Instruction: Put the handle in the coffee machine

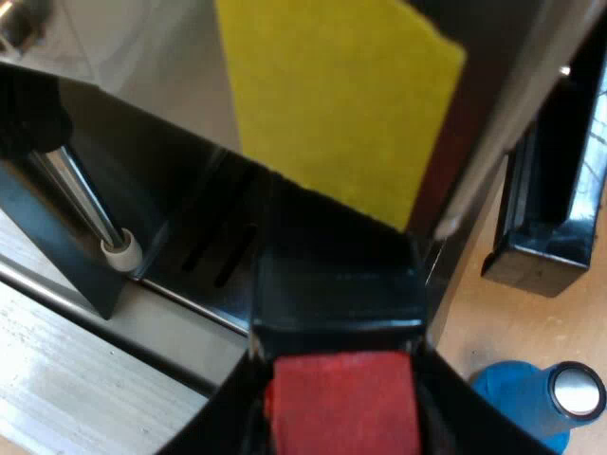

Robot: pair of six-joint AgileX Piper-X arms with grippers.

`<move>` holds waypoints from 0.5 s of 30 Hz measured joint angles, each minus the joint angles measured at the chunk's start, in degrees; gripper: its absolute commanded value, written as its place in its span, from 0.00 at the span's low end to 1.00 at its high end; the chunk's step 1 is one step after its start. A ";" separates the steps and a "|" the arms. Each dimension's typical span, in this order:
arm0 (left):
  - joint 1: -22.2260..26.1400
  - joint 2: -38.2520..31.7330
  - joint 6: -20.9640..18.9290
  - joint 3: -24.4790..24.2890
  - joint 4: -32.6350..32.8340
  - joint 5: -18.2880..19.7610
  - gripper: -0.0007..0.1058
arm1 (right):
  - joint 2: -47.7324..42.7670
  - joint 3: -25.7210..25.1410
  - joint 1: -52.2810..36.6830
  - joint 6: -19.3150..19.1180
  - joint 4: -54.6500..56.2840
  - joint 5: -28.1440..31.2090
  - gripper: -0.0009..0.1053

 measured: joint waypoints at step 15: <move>0.07 0.00 0.00 0.00 0.00 0.27 0.44 | 0.00 0.01 0.00 0.00 -0.02 0.00 0.37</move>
